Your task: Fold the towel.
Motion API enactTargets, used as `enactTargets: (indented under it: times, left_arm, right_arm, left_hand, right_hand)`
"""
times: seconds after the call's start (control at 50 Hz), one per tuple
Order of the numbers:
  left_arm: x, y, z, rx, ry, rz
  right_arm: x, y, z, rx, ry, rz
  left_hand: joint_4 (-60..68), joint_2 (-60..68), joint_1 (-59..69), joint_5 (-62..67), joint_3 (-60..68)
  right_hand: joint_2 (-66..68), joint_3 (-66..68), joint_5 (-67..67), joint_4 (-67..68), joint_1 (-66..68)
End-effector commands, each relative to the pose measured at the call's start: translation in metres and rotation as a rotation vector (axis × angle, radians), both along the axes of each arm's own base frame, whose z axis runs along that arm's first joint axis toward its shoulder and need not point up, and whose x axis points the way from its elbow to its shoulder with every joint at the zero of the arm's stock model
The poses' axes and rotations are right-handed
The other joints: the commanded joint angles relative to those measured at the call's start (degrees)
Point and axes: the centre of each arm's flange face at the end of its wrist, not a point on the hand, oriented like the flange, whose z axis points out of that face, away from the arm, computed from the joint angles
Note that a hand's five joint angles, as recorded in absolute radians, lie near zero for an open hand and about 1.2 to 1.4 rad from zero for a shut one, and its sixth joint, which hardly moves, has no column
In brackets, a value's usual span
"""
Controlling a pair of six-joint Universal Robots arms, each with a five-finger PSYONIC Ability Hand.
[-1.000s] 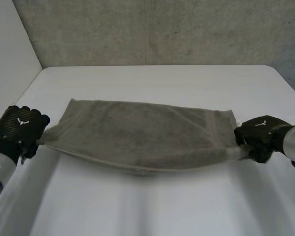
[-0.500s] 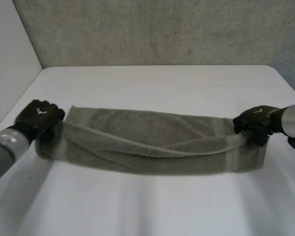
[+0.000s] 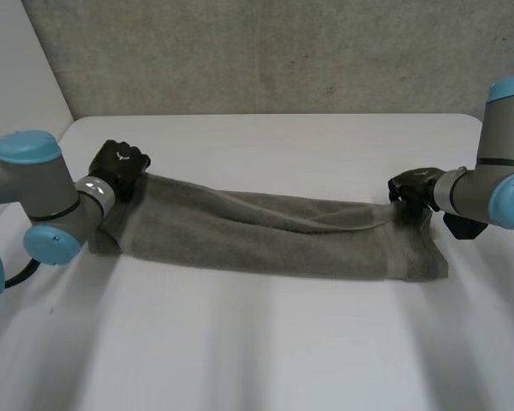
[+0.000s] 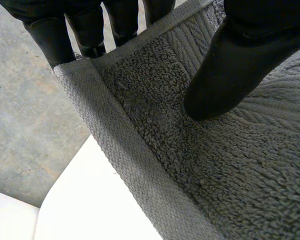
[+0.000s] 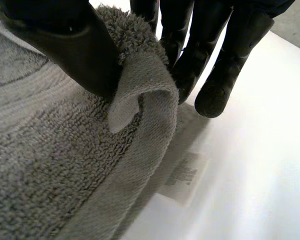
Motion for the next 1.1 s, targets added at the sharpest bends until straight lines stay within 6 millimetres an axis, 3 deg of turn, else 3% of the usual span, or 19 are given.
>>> enactTargets:
  times: [0.02,0.16,0.18,0.2,0.22,0.24,0.26,0.28,0.3,0.34,0.36,0.42,0.46,0.52,0.56,0.66,0.74,0.9,1.1]
  left_arm:
    - [-0.003,-0.005,-0.006,-0.008,-0.001,-0.002]
    - [-0.002,-0.007,-0.008,-0.011,-0.005,0.005]
    - [-0.002,-0.007,-0.009,-0.01,-0.006,0.01]
    - [-0.002,-0.007,-0.009,-0.01,-0.006,0.01]
    - [-0.002,-0.007,-0.009,-0.007,-0.007,0.013]
    - [-0.001,-0.007,-0.008,-0.011,-0.009,0.019]
    - [-0.001,-0.007,-0.008,-0.011,-0.009,0.019]
    - [-0.001,-0.006,-0.005,-0.011,-0.01,0.02]
    - [-0.001,-0.006,-0.005,-0.011,-0.01,0.02]
    - [-0.006,-0.002,-0.002,-0.013,-0.018,0.031]
    - [-0.006,-0.002,-0.002,-0.013,-0.018,0.031]
    - [-0.01,0.002,0.011,-0.038,-0.018,0.048]
    - [-0.009,0.003,0.016,-0.043,-0.019,0.057]
    - [-0.008,0.008,0.031,-0.054,-0.01,0.067]
    - [-0.006,0.012,0.045,-0.067,0.001,0.075]
    - [-0.001,0.031,0.077,-0.072,0.063,0.082]
    - [0.007,0.057,0.103,-0.046,0.187,0.096]
    - [0.019,0.102,0.11,-0.007,0.301,0.115]
    - [0.032,0.137,0.087,-0.047,0.31,0.1]
  right_arm:
    - [-0.003,-0.013,-0.003,-0.049,0.03,-0.047]
    - [-0.003,-0.018,-0.006,-0.063,0.033,-0.06]
    - [-0.003,-0.018,-0.004,-0.07,0.03,-0.064]
    - [-0.003,-0.018,-0.004,-0.07,0.03,-0.064]
    - [-0.003,-0.019,-0.002,-0.078,0.027,-0.07]
    - [-0.002,-0.02,-0.001,-0.086,0.017,-0.074]
    - [-0.002,-0.02,-0.001,-0.086,0.016,-0.074]
    - [0.001,-0.019,0.002,-0.094,0.003,-0.076]
    - [0.006,-0.018,0.007,-0.109,-0.019,-0.071]
    - [0.011,-0.017,0.016,-0.132,-0.041,-0.065]
    - [0.011,-0.017,0.016,-0.132,-0.041,-0.065]
    - [0.016,-0.015,0.046,-0.207,-0.073,-0.06]
    - [0.018,-0.007,0.085,-0.296,-0.1,-0.048]
    - [0.023,0.002,0.109,-0.344,-0.117,-0.031]
    - [0.033,0.025,0.153,-0.44,-0.152,0.007]
    - [0.036,0.056,0.183,-0.476,-0.153,0.036]
    - [0.037,0.077,0.181,-0.434,-0.134,0.056]
    - [0.025,0.119,0.143,-0.406,-0.006,0.059]
    - [0.004,0.147,0.055,-0.344,0.124,0.068]
  left_hand:
    - [2.1,2.0,2.3,1.6,0.8]
    - [2.1,2.0,2.3,1.6,0.8]
    - [2.1,2.0,2.3,1.6,0.8]
    - [2.1,2.0,2.3,1.6,0.8]
    - [2.1,2.0,2.3,1.6,0.8]
    - [1.6,1.5,1.8,1.1,0.3]
    - [1.6,1.5,1.8,1.1,0.3]
    - [-25.5,-25.6,-25.4,-26.0,-26.8]
    - [-25.8,-25.9,-25.6,-26.3,-27.1]
    - [-64.0,-64.1,-63.8,-64.5,-65.3]
    - [-64.2,-64.3,-64.0,-64.7,-65.4]
    - [-67.5,-67.6,-67.3,-68.0,-68.8]
    - [-67.5,-67.6,-67.3,-68.0,-68.8]
    - [-67.5,-67.6,-67.3,-68.0,-68.8]
    - [-67.5,-67.6,-67.3,-68.0,-68.8]
    - [-67.4,-67.5,-67.2,-67.9,-68.6]
    - [-66.9,-67.0,-66.7,-67.4,-68.1]
    - [-66.7,-66.8,-66.5,-67.2,-68.0]
    - [-66.5,-66.6,-66.3,-67.0,-67.8]
  right_hand:
    - [4.6,3.2,3.4,3.0,3.7]
    - [2.8,1.5,1.6,1.2,1.9]
    - [-16.4,-17.7,-17.6,-17.9,-17.2]
    - [-16.6,-17.9,-17.8,-18.1,-17.4]
    - [-49.9,-51.2,-51.1,-51.4,-50.7]
    - [-65.4,-66.8,-66.6,-67.0,-66.3]
    - [-65.4,-66.8,-66.6,-67.0,-66.3]
    - [-65.4,-66.8,-66.6,-67.0,-66.3]
    - [-65.4,-66.8,-66.6,-67.0,-66.3]
    - [-65.4,-66.8,-66.6,-67.0,-66.3]
    - [-65.4,-66.8,-66.6,-67.0,-66.3]
    - [-65.4,-66.8,-66.6,-67.0,-66.3]
    - [-65.4,-66.8,-66.6,-67.0,-66.3]
    - [-65.4,-66.8,-66.6,-67.0,-66.3]
    - [-65.4,-66.8,-66.6,-67.0,-66.3]
    - [-65.4,-66.8,-66.6,-67.0,-66.3]
    - [-65.4,-66.8,-66.6,-67.0,-66.3]
    - [-65.4,-66.8,-66.6,-67.0,-66.3]
    - [-65.4,-66.8,-66.6,-67.0,-66.3]
